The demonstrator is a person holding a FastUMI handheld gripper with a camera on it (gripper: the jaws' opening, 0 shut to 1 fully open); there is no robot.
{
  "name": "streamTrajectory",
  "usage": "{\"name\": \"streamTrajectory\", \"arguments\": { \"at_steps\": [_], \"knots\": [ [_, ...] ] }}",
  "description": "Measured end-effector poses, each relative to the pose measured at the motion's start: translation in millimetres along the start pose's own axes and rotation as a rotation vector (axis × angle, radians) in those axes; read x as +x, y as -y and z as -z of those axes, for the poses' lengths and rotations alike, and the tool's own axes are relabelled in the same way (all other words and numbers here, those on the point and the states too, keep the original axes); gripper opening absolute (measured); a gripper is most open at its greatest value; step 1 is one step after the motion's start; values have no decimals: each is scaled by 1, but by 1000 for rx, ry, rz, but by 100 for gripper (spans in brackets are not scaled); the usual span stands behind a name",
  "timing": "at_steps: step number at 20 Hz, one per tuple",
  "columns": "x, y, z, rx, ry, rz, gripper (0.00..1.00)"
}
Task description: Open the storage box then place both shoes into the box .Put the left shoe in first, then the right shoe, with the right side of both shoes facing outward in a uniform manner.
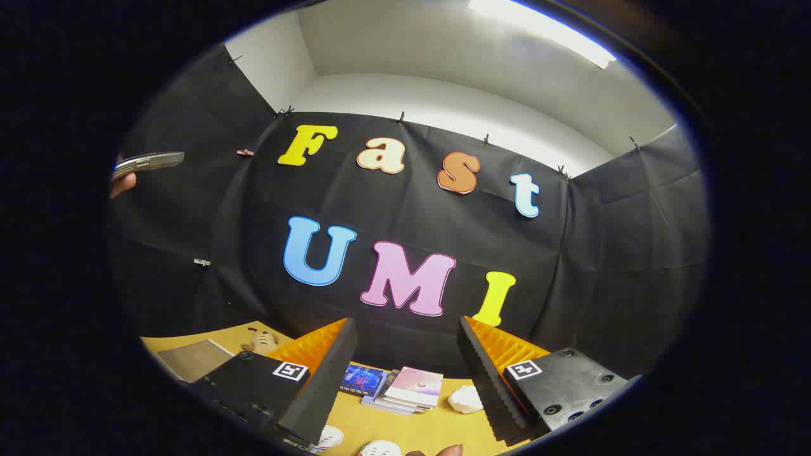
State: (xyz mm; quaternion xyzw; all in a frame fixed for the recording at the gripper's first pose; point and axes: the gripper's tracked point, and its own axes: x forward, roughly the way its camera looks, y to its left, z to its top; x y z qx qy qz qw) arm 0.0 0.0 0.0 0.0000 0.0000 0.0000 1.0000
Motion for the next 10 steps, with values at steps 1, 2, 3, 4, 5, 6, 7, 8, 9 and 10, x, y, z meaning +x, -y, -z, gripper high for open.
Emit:
{"name": "streamTrajectory", "arguments": {
  "at_steps": [1,2,3,4,5,6,7,8,9,10],
  "knots": [
    [1,1,1,-1,-5,6,97],
    [2,2,4,-3,-12,12,97],
    [2,4,6,-2,-21,19,97],
    [1,3,10,3,-32,18,97],
    [1,1,13,10,-45,19,97],
    [1,2,16,15,-53,21,97],
    [0,3,17,16,-59,27,97],
    [-1,4,18,16,-63,31,97],
    [0,4,18,15,-66,34,97],
    [0,4,19,14,-67,34,97]
  ]
}}
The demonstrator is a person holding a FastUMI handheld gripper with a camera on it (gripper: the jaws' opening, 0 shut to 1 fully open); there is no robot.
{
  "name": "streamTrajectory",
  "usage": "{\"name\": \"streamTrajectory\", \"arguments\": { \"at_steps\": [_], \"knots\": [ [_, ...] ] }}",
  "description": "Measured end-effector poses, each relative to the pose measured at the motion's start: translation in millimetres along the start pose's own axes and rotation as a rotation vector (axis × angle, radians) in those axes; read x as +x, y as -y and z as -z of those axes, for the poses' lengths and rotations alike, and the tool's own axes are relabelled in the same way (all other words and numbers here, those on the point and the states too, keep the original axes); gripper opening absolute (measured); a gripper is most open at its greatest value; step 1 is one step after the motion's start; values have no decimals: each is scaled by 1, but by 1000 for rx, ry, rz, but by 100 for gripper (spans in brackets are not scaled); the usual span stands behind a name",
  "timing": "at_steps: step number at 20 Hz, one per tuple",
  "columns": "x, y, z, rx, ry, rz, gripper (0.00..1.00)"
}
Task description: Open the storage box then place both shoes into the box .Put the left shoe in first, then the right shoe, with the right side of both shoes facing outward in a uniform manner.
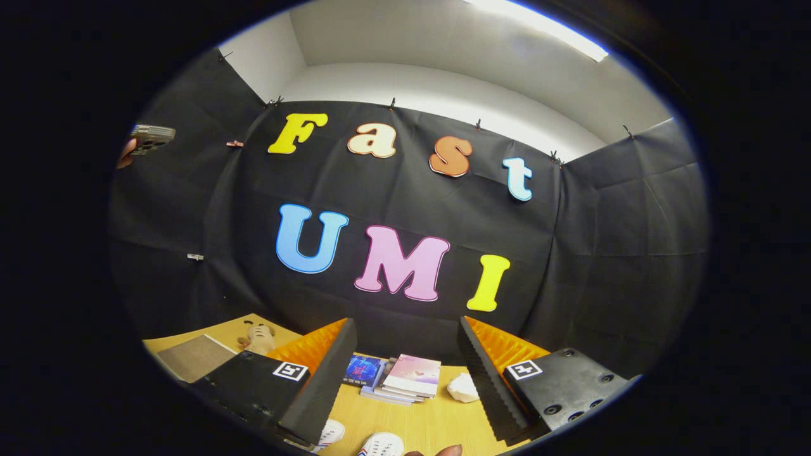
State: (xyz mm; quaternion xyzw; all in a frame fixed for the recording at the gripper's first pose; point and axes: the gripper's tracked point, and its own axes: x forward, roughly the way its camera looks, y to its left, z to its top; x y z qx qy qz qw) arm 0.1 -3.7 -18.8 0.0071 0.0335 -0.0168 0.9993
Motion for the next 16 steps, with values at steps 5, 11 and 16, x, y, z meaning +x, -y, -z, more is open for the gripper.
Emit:
{"name": "streamTrajectory", "arguments": {
  "at_steps": [5,11,16],
  "knots": [
    [4,-4,7,-19,-16,-4,97],
    [9,-12,11,-22,-25,-17,97],
    [9,-17,14,-19,-31,-29,97]
  ]
}}
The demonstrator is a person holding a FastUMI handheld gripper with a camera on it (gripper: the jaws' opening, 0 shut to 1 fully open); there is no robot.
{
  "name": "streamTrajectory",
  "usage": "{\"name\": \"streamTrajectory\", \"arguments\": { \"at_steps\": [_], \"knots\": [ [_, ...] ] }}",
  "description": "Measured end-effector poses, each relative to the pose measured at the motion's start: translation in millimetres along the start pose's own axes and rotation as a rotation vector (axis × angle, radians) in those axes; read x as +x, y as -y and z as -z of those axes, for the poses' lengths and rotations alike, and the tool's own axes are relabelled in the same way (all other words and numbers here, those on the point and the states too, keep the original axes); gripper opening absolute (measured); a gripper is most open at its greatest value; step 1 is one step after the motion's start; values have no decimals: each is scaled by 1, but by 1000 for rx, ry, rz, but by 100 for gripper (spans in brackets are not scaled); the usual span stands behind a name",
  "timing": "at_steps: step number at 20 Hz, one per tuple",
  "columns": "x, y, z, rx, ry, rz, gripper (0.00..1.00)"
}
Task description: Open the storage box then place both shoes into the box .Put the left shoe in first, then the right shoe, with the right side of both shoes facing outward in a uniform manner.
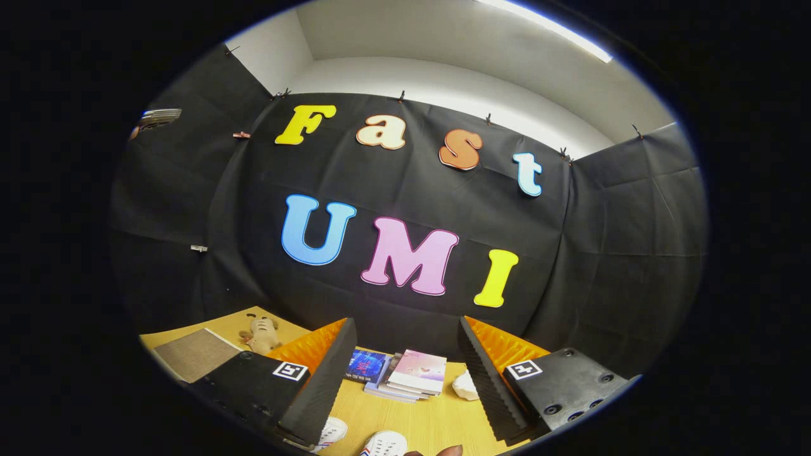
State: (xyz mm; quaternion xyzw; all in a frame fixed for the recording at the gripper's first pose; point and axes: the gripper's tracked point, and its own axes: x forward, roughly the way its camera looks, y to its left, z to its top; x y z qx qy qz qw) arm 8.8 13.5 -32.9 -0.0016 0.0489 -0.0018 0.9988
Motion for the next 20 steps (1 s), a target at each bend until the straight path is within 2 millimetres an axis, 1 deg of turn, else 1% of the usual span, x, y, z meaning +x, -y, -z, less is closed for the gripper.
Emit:
{"name": "streamTrajectory", "arguments": {
  "at_steps": [7,9,11,14,19,20],
  "knots": [
    [1,-7,4,0,-12,-12,97],
    [2,-13,6,2,-18,-26,97],
    [3,-24,8,11,-26,-65,97],
    [5,-52,14,45,-49,-181,97],
    [0,-117,39,191,-131,-456,97],
    [-4,-135,42,249,-146,-535,97]
  ]
}}
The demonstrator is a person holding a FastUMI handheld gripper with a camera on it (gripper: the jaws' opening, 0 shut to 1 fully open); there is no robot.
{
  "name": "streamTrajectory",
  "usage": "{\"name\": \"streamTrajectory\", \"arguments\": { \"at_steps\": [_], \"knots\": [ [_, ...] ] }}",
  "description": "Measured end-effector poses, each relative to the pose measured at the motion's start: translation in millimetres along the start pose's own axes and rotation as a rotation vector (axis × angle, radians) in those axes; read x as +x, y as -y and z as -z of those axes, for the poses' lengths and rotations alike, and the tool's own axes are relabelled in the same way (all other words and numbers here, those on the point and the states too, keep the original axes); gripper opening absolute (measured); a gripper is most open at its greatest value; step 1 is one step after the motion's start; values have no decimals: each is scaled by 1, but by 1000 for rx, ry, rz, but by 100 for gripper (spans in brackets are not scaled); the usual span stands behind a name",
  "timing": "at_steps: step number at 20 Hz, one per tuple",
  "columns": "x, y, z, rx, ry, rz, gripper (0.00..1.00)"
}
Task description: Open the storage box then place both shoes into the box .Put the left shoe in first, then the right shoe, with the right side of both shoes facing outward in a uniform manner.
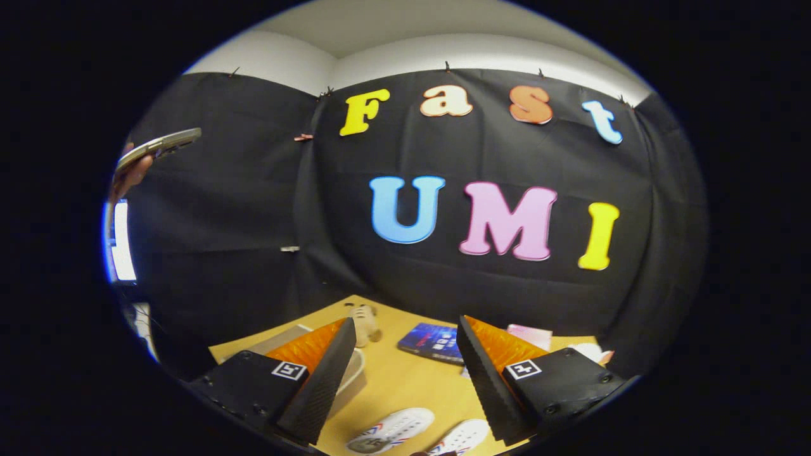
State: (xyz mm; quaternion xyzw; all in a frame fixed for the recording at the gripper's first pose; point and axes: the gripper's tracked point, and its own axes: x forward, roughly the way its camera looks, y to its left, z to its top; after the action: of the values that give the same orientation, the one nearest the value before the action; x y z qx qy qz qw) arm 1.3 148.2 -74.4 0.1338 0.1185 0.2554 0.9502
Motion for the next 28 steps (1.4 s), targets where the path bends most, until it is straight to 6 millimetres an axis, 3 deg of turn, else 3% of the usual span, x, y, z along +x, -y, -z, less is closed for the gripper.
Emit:
{"name": "streamTrajectory", "arguments": {
  "at_steps": [5,11,17,22,25,28],
  "knots": [
    [22,-51,60,356,-193,-320,99],
    [40,-69,124,616,-390,-551,98],
    [56,-74,182,873,-564,-717,97],
    [71,-72,214,1118,-649,-779,97],
    [78,-84,232,1229,-712,-793,97],
    [71,-106,243,1272,-780,-837,97]
  ]
}}
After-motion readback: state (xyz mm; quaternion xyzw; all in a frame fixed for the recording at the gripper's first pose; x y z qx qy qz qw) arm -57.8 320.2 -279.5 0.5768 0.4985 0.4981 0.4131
